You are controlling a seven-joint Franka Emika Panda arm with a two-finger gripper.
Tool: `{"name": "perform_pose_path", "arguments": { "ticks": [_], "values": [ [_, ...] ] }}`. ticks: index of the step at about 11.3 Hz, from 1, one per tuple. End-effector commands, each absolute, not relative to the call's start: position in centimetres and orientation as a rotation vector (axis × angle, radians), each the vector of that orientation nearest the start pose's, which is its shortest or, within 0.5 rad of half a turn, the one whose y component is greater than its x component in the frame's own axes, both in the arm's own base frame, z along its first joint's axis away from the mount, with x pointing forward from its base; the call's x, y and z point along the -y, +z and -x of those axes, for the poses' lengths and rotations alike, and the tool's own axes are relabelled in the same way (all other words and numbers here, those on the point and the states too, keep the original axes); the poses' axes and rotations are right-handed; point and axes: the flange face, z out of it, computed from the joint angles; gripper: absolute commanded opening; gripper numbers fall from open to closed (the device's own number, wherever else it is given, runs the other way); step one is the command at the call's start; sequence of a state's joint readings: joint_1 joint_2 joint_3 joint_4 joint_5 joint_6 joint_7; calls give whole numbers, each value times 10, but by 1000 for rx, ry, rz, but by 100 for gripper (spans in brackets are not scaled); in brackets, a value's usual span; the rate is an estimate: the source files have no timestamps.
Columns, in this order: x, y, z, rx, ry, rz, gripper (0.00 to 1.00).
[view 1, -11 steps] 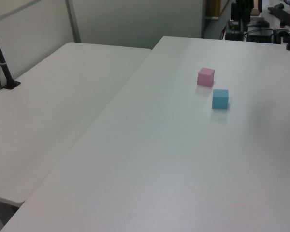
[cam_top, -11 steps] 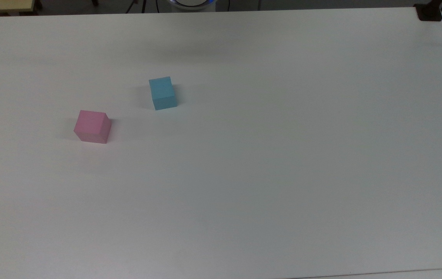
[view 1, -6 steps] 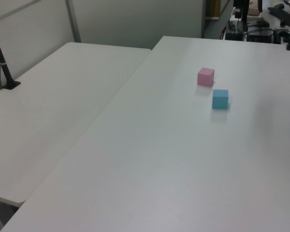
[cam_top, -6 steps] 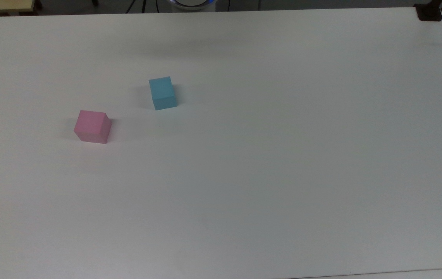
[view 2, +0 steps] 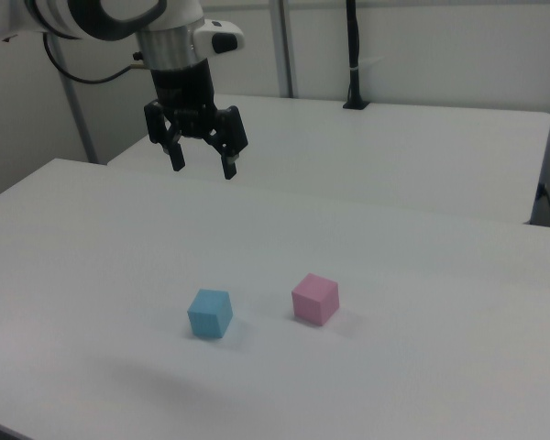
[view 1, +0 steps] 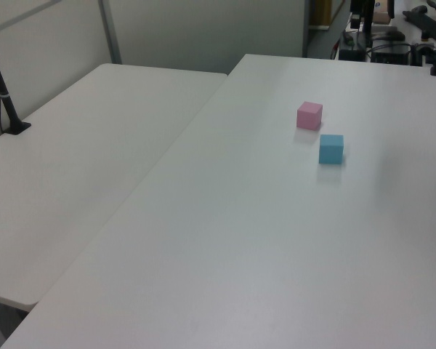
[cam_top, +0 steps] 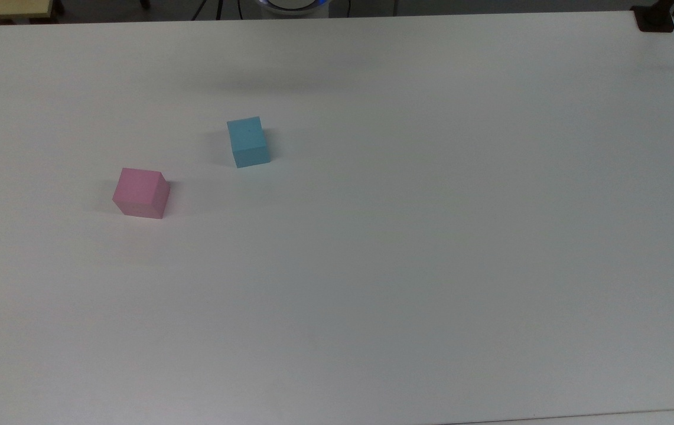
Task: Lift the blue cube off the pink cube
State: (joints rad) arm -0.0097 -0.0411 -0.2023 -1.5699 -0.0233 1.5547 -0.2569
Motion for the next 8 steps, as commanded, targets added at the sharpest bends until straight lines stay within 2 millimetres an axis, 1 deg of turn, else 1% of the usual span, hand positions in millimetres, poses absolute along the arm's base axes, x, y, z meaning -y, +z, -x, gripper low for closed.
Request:
{"name": "perform_pose_path", "arguments": {
  "ticks": [1, 3, 6, 8],
  "values": [
    [119, 648, -530, 82, -76, 3137, 100],
    [117, 648, -530, 54, -70, 3120, 100],
    [115, 649, -531, -80, -76, 3116, 100],
    [113, 648, -531, -104, -71, 3115, 100]
  ]
}}
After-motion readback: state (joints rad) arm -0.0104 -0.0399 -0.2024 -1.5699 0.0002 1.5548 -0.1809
